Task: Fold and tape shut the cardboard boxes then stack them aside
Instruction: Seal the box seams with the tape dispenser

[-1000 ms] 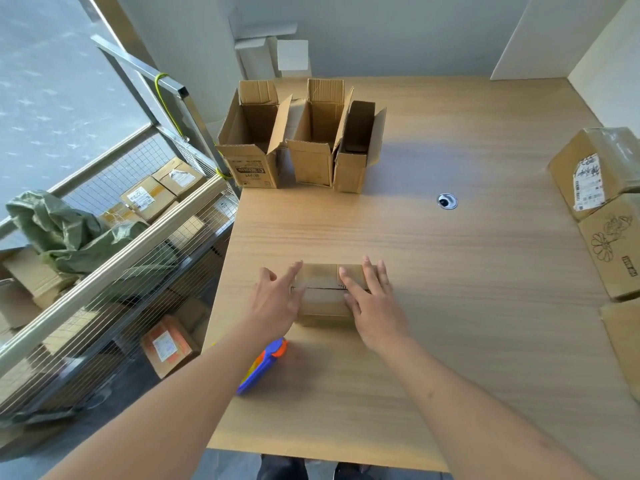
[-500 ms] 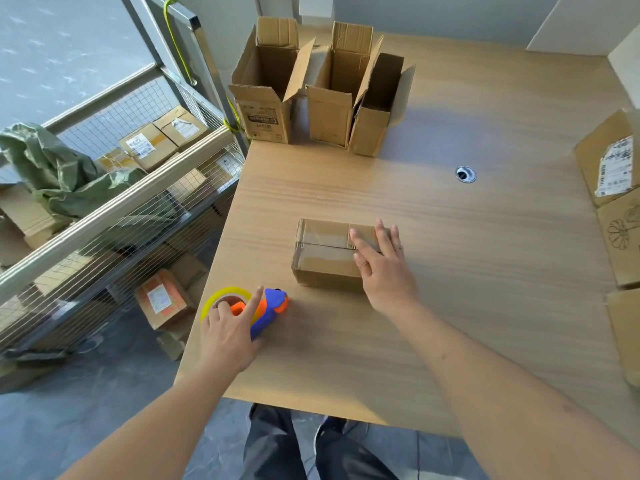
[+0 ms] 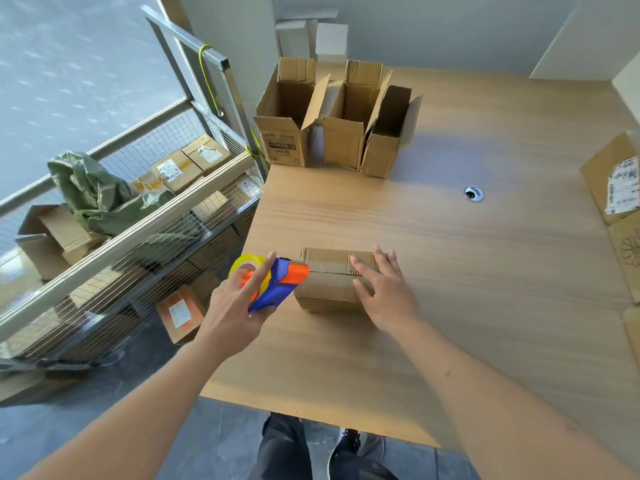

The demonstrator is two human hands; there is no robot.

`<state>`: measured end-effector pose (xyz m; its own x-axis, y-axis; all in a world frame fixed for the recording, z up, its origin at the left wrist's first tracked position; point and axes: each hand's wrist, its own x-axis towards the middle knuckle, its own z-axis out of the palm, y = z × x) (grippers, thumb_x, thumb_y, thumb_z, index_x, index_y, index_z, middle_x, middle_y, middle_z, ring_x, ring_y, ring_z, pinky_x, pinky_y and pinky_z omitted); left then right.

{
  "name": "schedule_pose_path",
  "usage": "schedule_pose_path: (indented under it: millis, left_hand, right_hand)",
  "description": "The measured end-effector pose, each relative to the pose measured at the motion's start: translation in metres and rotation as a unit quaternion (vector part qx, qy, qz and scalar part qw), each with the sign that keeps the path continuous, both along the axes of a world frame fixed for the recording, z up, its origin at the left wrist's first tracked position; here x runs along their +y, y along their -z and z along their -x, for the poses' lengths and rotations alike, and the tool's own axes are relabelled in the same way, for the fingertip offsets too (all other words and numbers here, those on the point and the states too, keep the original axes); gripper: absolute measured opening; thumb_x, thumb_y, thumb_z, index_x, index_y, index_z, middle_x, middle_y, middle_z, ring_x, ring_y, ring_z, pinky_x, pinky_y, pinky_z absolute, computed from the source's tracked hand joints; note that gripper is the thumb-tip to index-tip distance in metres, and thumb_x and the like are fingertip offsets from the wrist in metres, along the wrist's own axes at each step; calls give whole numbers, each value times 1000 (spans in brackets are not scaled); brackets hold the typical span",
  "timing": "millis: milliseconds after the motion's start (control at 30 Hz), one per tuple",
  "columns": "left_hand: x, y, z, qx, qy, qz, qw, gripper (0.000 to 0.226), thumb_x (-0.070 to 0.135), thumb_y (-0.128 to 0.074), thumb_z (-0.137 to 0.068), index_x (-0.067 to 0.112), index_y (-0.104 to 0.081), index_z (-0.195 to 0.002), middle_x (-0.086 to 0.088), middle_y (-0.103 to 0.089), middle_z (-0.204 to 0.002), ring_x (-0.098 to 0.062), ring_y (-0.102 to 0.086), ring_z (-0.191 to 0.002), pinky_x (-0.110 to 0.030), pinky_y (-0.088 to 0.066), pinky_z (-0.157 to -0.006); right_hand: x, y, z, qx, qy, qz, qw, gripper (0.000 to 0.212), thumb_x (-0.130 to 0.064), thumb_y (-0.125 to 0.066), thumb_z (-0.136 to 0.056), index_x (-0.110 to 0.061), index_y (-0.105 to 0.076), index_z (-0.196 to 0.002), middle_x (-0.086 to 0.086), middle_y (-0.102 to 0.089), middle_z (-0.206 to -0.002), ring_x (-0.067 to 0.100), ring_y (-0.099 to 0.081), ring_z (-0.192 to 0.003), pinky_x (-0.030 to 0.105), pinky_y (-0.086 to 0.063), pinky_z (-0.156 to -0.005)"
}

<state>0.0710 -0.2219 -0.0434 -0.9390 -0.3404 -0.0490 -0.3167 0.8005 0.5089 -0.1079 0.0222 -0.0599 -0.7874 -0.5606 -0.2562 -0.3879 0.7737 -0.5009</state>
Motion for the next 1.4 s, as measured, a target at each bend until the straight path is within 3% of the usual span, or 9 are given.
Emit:
schedule_pose_path:
  millis: [100,267,433,567,700,800,1033,1267,1400]
  left_hand:
    - [4,-21,25,-5,84,69,994,101,31,-76,-90,57,-7,-158,-7,-43,-142,-35,-51,-102,-49,-41,-93]
    - [19,-33,62,-28,198,181,963,102,24,-74,-89,59,-6,-157,-7,-43,-143,-36,-45,-129,-50,-44,-99]
    - [22,-27,80,-53,261,228,937,106,16,-75,-85,58,-10,-157,-4,-45,-138,-35,-43,-131,-53,-45,-104]
    - [21,-25,89,-64,275,232,931,106,19,-78,-85,58,-11,-157,-4,-46,-138,-35,-44,-133,-52,-47,-103]
    - [19,-25,92,-72,281,226,930,105,18,-77,-86,57,-10,-158,-4,-45,-138,-33,-41,-135,-51,-46,-106]
    - [20,-27,91,-69,285,224,929,108,16,-78,-85,56,-11,-158,-4,-44,-137,-32,-41,-134,-50,-45,-107]
    - [21,-29,90,-52,291,226,928,110,16,-81,-83,54,-12,-159,-4,-46,-132,-31,-43,-130,-48,-44,-108]
    - [19,-28,90,-67,287,222,930,107,18,-77,-87,57,-6,-158,-4,-43,-136,-31,-39,-132,-49,-41,-112]
    - [19,-27,90,-72,286,219,930,109,17,-76,-87,58,-4,-157,-4,-42,-136,-31,-39,-133,-50,-40,-113]
  right_hand:
    - [3,-4,-1,-24,-30,-11,999,51,-44,-42,-107,-57,-27,-153,-14,2,-171,13,10,-157,44,-38,-115]
    - [10,-16,8,-47,-69,-25,996,57,-29,-43,-107,-53,-26,-156,-11,2,-172,16,5,-158,42,-25,-124]
    - [15,-26,23,-64,-68,-40,995,54,-20,-38,-106,-51,-39,-151,-16,-12,-170,12,-8,-157,46,-26,-120]
    - [15,-36,33,-130,27,69,989,22,-46,-55,-102,-46,-70,-119,-15,-39,-161,8,-27,-152,46,-18,-116]
    - [19,-39,35,-141,13,87,986,6,-55,-73,-88,-51,-73,-91,-19,-45,-156,5,-27,-149,43,-17,-111]
    - [15,-35,32,-145,8,66,987,8,-57,-76,-84,-57,-69,-87,-24,-43,-154,10,-19,-151,45,-16,-110]
    - [12,-35,37,-157,25,74,984,7,-58,-77,-82,-54,-73,-86,-32,-47,-140,10,-23,-141,37,-15,-95]
    - [6,-30,33,-130,39,77,988,11,-52,-83,-77,-50,-74,-83,-30,-49,-130,8,-27,-131,36,-16,-96]
    - [3,-26,30,-96,52,75,991,7,-52,-74,-87,-47,-70,-82,-29,-51,-129,8,-28,-131,36,-15,-96]
